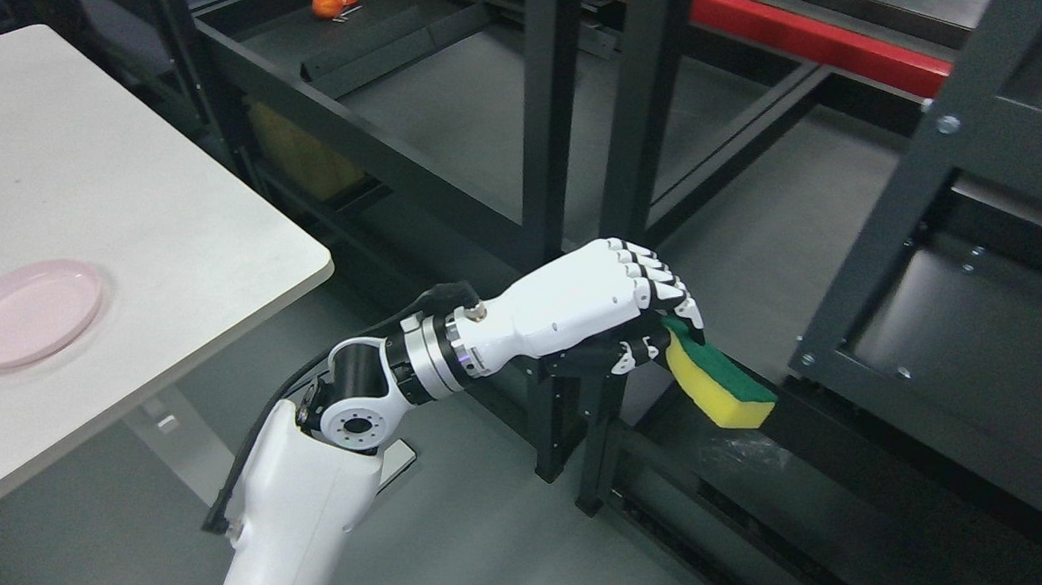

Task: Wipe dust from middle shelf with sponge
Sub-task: 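Turn toward the metal shelf and carry the sponge to the middle shelf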

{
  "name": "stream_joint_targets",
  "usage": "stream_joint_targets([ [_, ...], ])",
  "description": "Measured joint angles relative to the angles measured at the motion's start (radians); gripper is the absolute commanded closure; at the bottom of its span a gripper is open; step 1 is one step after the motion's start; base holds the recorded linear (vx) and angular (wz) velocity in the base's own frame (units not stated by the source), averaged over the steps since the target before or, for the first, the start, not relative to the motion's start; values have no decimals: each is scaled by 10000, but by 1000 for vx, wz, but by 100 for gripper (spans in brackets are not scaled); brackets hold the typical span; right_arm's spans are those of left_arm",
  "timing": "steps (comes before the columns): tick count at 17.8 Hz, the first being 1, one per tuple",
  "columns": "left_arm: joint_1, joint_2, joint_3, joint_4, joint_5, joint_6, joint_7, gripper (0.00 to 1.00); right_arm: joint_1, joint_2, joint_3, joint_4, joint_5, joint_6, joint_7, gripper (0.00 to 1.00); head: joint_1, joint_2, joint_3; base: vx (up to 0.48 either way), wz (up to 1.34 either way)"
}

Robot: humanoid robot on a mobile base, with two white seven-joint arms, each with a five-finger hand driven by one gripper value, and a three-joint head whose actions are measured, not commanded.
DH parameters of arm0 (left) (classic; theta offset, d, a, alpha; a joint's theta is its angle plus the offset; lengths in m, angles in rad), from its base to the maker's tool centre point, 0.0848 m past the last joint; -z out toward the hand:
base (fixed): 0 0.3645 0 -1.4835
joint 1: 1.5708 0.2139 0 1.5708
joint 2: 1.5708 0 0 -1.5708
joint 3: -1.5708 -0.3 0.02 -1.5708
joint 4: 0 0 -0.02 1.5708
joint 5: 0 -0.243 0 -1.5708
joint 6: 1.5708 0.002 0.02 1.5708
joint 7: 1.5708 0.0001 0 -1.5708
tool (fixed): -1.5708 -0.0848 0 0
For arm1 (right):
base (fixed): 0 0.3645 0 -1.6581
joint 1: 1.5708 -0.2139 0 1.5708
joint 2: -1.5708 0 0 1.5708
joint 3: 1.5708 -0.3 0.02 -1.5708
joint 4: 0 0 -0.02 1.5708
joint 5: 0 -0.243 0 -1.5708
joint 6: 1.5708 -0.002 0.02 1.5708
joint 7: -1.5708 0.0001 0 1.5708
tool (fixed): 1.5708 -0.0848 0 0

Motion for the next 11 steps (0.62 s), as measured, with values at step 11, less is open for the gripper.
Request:
stream_joint_targets([
  [11, -4527, -1, -1480, 9, 31, 8, 486, 100, 3, 0, 0, 0, 0, 0, 15, 0, 0, -5, 0, -111, -606],
])
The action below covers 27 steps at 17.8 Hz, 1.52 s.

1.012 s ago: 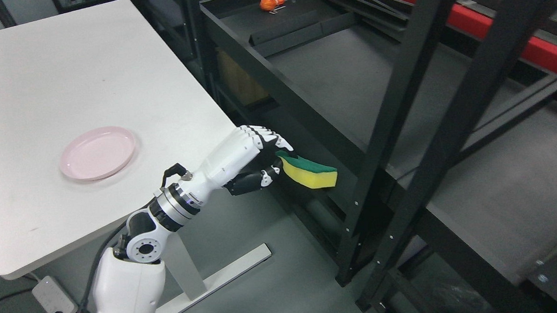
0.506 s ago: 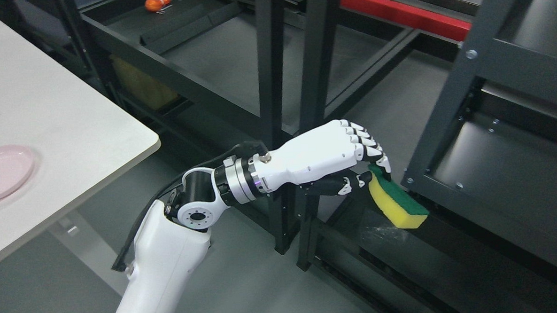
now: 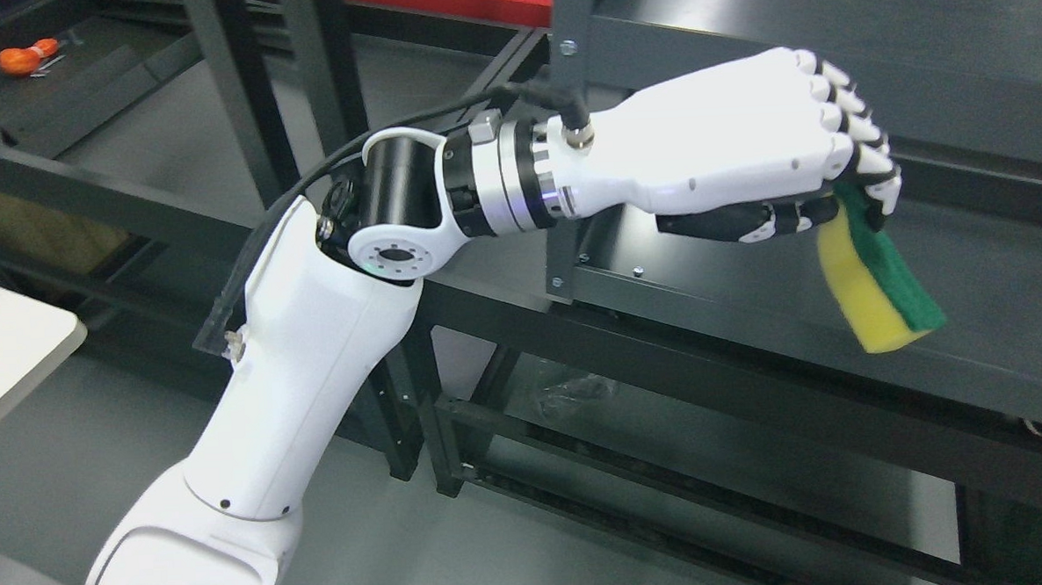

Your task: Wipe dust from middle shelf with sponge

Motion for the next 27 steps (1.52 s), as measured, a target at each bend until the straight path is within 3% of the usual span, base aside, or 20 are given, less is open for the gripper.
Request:
stream_joint_targets([
  [6, -634, 0, 299, 184, 10, 10, 224, 100, -5, 0, 0, 0, 0, 0, 1, 0, 0, -1, 0, 3, -302],
  [14, -307, 0, 1085, 305, 756, 7, 281, 100, -5, 0, 0, 0, 0, 0, 4, 0, 0, -2, 0, 12, -49],
  [21, 1335, 0, 1536, -262, 1537, -4, 388, 100, -2, 0, 0, 0, 0, 0, 4, 0, 0, -4, 0, 30, -194],
  [27, 2390, 0, 2256, -877, 2229, 20, 1828, 100, -2, 0, 0, 0, 0, 0, 4, 0, 0, -4, 0, 33, -162],
])
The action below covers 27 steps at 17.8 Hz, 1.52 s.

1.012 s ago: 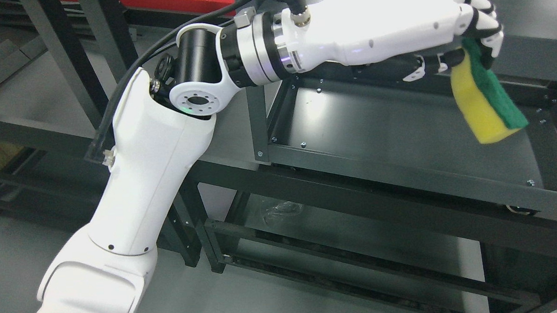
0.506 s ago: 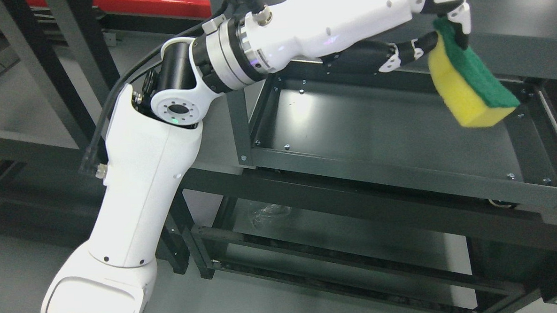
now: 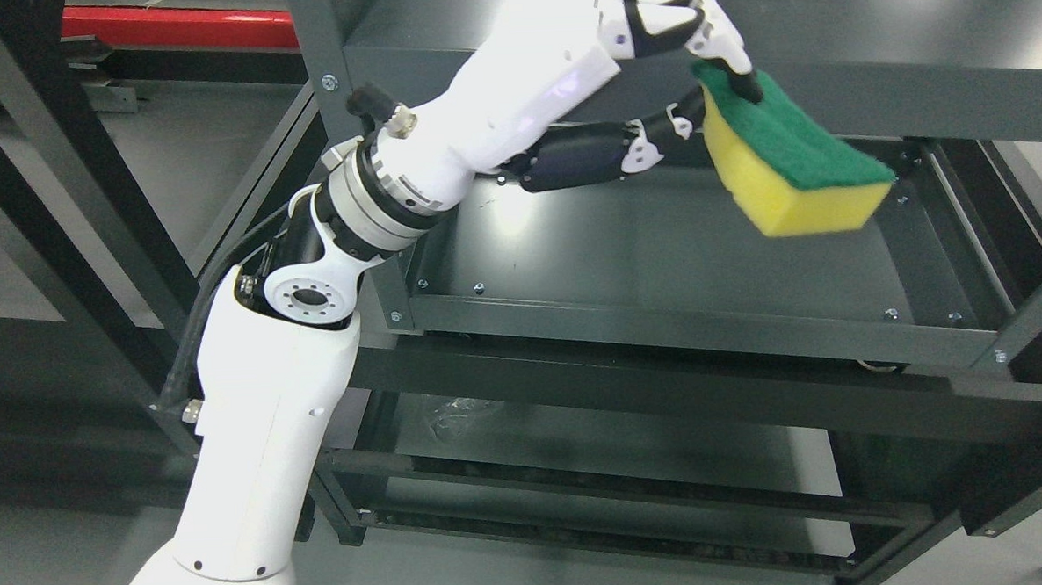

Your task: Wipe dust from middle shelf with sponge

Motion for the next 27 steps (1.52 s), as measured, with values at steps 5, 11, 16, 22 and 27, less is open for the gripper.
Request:
stream_joint_targets([
  [5, 661, 0, 366, -355, 903, 1553, 658, 100, 0, 0, 0, 0, 0, 0, 0, 0, 0, 0, 0, 8, -33],
  [11, 996, 0, 643, -298, 2102, 3636, 1351, 100, 0, 0, 0, 0, 0, 0, 0, 0, 0, 0, 0, 0, 0],
  [16, 835, 0, 699, 87, 2998, 5089, 1434, 100, 0, 0, 0, 0, 0, 0, 28, 0, 0, 0, 0, 0, 0],
  [22, 384, 1, 368, 237, 3436, 4218, 835, 99, 0, 0, 0, 0, 0, 0, 42, 0, 0, 0, 0, 0, 0],
  [27, -1223, 1, -278, 548, 2134, 2894, -595, 99, -1, 0, 0, 0, 0, 0, 9, 0, 0, -1, 0, 0, 0],
])
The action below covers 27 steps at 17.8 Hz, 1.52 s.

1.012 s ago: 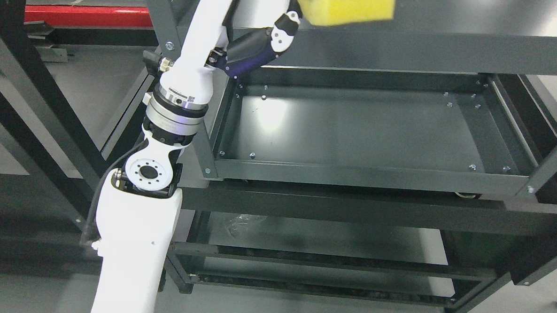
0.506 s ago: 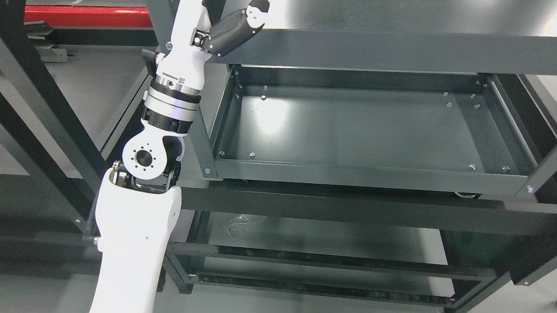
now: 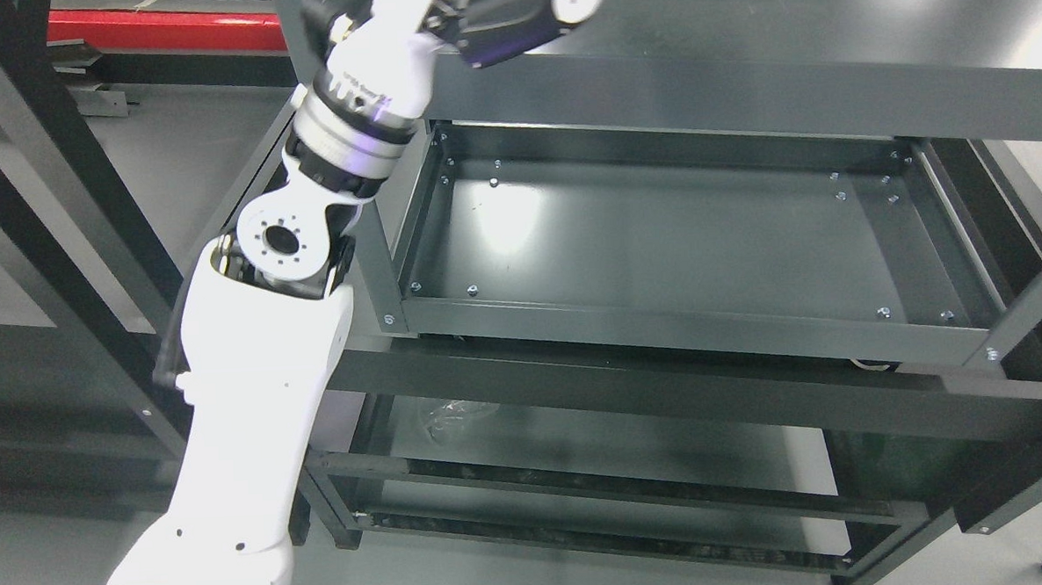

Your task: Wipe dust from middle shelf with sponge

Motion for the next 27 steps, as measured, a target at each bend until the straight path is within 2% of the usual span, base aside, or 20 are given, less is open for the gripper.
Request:
stream_joint_targets([
  [4, -1199, 0, -862, 223, -1930, -1815, -948, 99, 0, 0, 0, 0, 0, 0, -12, 0, 0, 0, 0, 0, 0],
  [7, -2269, 0, -1528, 418, -3319, -2596, -1113, 99, -1, 0, 0, 0, 0, 0, -14, 0, 0, -4, 0, 0, 0],
  [11, -3568, 0, -2295, 828, -5322, -2863, -1089, 99, -5, 0, 0, 0, 0, 0, -15, 0, 0, -7, 0, 0, 0],
  [17, -4482, 0, -3174, 1355, -8175, -2917, -447, 100, -3, 0, 0, 0, 0, 0, -15, 0, 0, -8, 0, 0, 0],
  [21, -4721, 0, -3727, 1815, -9137, -2918, 287, 100, 0, 0, 0, 0, 0, 0, -16, 0, 0, -8, 0, 0, 0],
  [27, -4785, -1, -3758, 2176, -9656, -2920, 429, 100, 1, 0, 0, 0, 0, 0, -17, 0, 0, -8, 0, 0, 0],
])
